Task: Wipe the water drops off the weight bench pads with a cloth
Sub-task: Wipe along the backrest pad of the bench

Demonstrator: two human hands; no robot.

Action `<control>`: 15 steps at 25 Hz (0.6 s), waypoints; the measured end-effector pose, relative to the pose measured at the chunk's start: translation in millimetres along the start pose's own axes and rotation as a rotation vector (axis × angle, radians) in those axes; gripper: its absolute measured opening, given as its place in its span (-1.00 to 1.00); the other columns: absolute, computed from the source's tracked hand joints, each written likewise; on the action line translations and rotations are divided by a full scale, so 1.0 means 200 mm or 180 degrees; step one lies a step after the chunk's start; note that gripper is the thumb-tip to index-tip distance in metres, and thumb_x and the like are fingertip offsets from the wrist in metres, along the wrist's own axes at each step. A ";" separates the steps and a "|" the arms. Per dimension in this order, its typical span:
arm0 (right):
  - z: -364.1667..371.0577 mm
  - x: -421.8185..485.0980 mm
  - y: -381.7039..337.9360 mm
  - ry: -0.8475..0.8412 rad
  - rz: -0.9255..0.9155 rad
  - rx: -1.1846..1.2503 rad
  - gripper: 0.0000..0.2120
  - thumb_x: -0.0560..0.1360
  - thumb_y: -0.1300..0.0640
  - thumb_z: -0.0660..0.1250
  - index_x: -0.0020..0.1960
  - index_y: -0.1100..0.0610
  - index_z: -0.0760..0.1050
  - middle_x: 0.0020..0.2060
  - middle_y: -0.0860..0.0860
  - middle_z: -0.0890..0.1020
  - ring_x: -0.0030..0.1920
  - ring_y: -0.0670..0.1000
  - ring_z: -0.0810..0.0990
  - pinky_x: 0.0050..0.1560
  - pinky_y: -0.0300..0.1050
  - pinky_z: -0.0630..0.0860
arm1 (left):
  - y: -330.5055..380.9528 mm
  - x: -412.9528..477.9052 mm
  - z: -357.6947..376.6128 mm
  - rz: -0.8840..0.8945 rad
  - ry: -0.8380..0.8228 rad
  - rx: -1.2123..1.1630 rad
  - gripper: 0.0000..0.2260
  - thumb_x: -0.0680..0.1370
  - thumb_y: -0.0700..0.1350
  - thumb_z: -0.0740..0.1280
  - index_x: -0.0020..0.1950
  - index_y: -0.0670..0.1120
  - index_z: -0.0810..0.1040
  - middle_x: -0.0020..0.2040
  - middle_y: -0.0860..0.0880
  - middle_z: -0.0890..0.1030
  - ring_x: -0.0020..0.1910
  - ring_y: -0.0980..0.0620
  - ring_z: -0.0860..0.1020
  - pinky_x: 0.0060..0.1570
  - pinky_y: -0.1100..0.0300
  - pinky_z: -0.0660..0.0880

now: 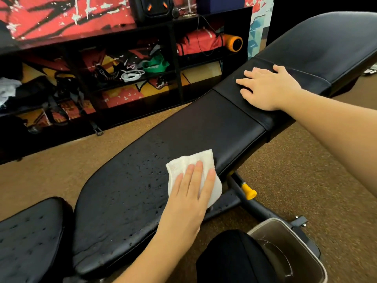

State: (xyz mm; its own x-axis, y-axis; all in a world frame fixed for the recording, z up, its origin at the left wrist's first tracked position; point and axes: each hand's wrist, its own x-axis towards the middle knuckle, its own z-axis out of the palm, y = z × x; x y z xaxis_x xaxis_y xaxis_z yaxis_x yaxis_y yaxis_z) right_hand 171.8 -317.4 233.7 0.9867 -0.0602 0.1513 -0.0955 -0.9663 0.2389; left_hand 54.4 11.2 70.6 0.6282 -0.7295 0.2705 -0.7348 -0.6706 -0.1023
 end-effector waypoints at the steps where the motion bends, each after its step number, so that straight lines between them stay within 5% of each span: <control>1: 0.00 0.00 0.00 0.0008 0.0004 0.0008 -0.45 0.69 -0.19 -0.17 0.65 -0.13 0.08 0.65 -0.02 0.11 0.64 0.04 0.03 0.58 0.30 -0.04 | -0.01 -0.07 0.01 0.0049 0.0037 0.0038 -0.08 0.49 -0.27 0.40 0.70 -0.21 -0.10 0.64 -0.37 0.19 0.61 -0.38 0.23 0.45 -0.30 0.38; 4: 0.02 0.01 0.01 0.0044 0.0029 0.0017 -0.45 0.68 -0.20 -0.17 0.65 -0.13 0.08 0.65 -0.03 0.11 0.64 0.03 0.02 0.58 0.29 -0.04 | -0.01 -0.14 0.00 -0.0054 -0.0170 -0.0101 -0.17 0.56 -0.16 0.33 0.72 -0.16 -0.08 0.66 -0.31 0.16 0.63 -0.35 0.19 0.48 -0.30 0.34; 7: 0.04 0.03 0.01 0.0097 0.0045 -0.0012 -0.45 0.68 -0.20 -0.16 0.64 -0.15 0.09 0.65 -0.04 0.12 0.64 0.03 0.04 0.58 0.29 -0.02 | -0.05 -0.01 -0.09 -0.0582 -0.0416 -0.0839 -0.27 0.70 0.27 -0.01 0.69 0.02 -0.34 0.71 -0.07 -0.25 0.69 -0.08 -0.27 0.63 -0.10 -0.16; 9: 0.05 0.03 0.02 0.0119 0.0091 -0.0021 -0.45 0.67 -0.20 -0.15 0.64 -0.16 0.10 0.65 -0.06 0.11 0.64 0.03 0.05 0.58 0.28 -0.02 | -0.12 0.15 -0.15 -0.0967 -0.0749 -0.1385 -0.33 0.66 0.34 -0.19 0.62 0.11 -0.46 0.63 0.09 -0.47 0.60 0.08 -0.48 0.61 -0.01 -0.36; 15: 0.04 0.03 0.02 0.0113 0.0068 -0.0015 -0.45 0.66 -0.21 -0.14 0.63 -0.17 0.12 0.64 -0.05 0.14 0.64 0.03 0.06 0.56 0.31 0.00 | -0.49 0.66 -0.03 -0.1530 -0.0831 -0.1518 -0.30 0.68 0.33 -0.11 0.70 0.04 -0.29 0.71 -0.06 -0.27 0.68 -0.12 -0.29 0.59 -0.25 -0.25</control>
State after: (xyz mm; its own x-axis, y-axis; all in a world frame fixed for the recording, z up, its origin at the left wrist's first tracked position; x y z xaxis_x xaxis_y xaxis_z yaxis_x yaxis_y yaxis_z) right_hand 179.0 -323.4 227.9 0.9791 -0.0717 0.1902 -0.1172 -0.9637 0.2397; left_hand 207.9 -17.6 122.0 0.9066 -0.4172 -0.0627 -0.3564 -0.8370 0.4153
